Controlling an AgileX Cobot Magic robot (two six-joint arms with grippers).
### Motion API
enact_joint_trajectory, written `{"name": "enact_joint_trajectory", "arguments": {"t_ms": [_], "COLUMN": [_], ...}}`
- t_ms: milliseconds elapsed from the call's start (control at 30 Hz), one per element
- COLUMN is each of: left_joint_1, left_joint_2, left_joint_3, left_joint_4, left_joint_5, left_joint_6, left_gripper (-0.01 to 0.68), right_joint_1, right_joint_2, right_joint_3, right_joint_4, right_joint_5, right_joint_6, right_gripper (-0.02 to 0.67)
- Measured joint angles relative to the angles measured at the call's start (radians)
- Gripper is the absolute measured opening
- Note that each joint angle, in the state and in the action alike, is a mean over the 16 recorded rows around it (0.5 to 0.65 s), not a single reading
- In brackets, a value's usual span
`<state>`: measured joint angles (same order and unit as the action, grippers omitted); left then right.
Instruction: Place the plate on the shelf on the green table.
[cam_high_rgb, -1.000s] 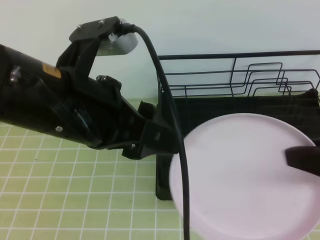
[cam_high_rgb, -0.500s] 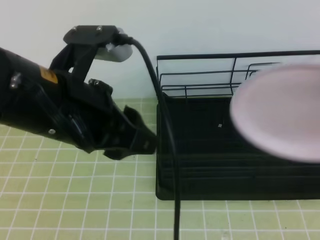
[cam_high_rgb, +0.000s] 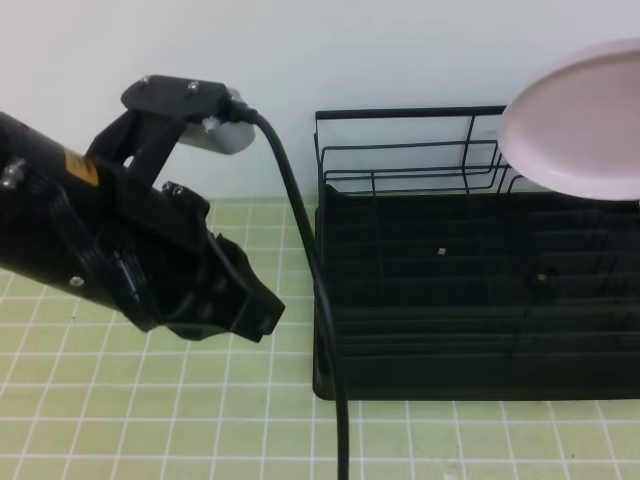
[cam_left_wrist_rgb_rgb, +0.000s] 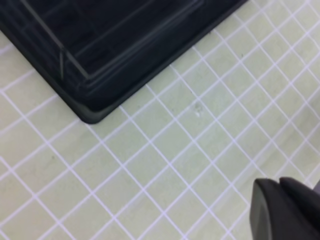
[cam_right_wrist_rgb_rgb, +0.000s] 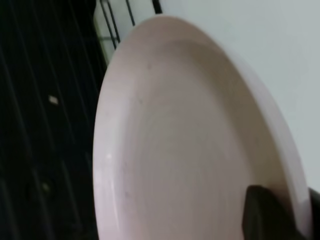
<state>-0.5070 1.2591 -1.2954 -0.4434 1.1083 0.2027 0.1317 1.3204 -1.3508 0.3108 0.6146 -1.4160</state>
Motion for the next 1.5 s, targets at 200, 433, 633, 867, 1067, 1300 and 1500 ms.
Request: {"name": "enact_joint_trajectory", "arguments": {"t_ms": [200,433,633,867,1067,1300,1500], "left_joint_1": [0.0,0.0,0.0,0.0,0.0,0.0,0.0], "left_joint_2": [0.0,0.0,0.0,0.0,0.0,0.0,0.0], "left_joint_3": [0.0,0.0,0.0,0.0,0.0,0.0,0.0], "left_joint_4": [0.0,-0.001,-0.001,-0.001,-0.001,-0.001,-0.001], "left_joint_5": [0.027,0.029,0.027,0.027,0.026,0.025,0.022], "left_joint_6": [0.016,0.043,0.057,0.06,0.063,0.071,0.077], "left_gripper": [0.0,-0.001,-0.001,-0.001,-0.001,-0.001,-0.001], "right_joint_1": [0.0,-0.001,-0.001,-0.003,-0.003,-0.004,-0.004], "right_joint_2": [0.089,0.147,0.176,0.21,0.244,0.278,0.301], "right_joint_3": [-0.02,-0.021,-0.021,-0.021,-0.021,-0.021,-0.021], "right_joint_4": [0.002,0.012,0.013,0.013,0.016,0.02,0.03], "right_joint_5": [-0.062,-0.105,-0.103,-0.112,-0.129,-0.139,-0.147], "right_joint_6": [-0.168,-0.271,-0.281,-0.283,-0.282,-0.28,-0.27], "right_gripper": [0.029,0.028,0.018,0.007,0.022,0.03,0.061]}}
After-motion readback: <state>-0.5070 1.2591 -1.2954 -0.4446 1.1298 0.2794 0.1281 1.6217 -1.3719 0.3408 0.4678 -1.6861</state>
